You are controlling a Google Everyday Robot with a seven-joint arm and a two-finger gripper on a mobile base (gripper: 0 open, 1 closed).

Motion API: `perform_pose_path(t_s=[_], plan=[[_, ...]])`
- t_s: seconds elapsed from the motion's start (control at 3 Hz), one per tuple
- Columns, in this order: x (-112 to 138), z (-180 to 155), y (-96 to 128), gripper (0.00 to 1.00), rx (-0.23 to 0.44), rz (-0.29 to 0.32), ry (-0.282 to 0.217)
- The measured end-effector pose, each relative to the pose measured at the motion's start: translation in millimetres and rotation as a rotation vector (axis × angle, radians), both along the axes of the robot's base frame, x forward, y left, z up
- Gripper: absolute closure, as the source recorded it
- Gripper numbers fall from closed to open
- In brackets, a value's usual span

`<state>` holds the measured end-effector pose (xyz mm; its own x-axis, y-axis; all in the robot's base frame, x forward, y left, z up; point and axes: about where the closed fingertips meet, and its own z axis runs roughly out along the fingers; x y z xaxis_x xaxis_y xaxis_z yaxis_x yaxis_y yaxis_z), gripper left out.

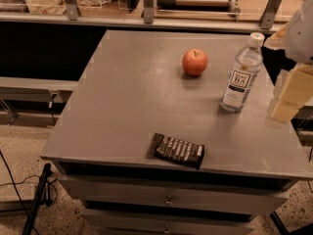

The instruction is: Pick rxbar chocolate

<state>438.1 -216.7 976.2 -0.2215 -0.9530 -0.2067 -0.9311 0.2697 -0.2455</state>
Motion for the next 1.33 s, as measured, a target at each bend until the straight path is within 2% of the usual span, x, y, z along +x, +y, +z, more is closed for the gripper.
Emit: perform_pose_path(t_s=[0.33,0.67,1.0,1.33], plan=[[0.0,0.0,0.0,0.0,0.0,0.0,0.0],[-11.3,6.8,23.6,0.0,-0.046,0.032,-0.015],[-29.0,4.6,72.0,0.0,-0.112,0.119,-0.017],[-28.7,7.0,75.5,0.0,-0.1,0.112,-0.03]])
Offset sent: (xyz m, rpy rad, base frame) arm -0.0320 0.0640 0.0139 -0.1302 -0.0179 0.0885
